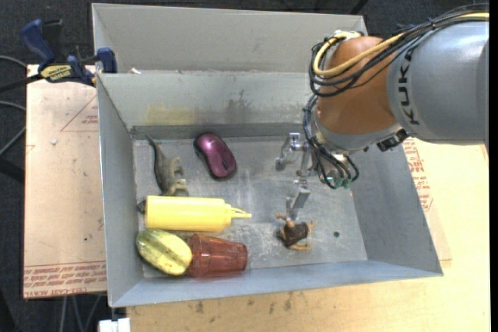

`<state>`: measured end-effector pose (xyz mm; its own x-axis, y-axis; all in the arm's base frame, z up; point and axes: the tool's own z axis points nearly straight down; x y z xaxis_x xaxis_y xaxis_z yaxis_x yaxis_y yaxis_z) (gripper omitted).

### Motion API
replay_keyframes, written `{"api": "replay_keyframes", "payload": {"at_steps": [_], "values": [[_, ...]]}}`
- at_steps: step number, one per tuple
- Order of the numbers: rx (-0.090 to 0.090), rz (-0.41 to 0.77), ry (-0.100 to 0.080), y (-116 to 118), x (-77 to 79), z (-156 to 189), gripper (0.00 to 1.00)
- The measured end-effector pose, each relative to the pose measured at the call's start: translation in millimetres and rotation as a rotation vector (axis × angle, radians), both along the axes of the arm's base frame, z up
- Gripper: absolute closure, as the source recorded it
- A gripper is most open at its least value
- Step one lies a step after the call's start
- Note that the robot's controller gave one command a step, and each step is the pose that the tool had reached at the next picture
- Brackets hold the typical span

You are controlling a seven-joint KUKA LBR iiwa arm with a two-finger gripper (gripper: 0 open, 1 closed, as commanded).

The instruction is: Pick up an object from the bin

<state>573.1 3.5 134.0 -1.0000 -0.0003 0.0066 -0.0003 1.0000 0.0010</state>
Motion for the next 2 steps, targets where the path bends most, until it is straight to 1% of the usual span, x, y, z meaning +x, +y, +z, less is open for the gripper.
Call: {"api": "replay_keyframes", "payload": {"at_steps": [1, 2], "values": [[0.000, 0.000, -0.008, 0, 2.0, 4, 0.00], [0.002, 0.269, -0.010, -12, -37.9, -4, 0.00]]}}
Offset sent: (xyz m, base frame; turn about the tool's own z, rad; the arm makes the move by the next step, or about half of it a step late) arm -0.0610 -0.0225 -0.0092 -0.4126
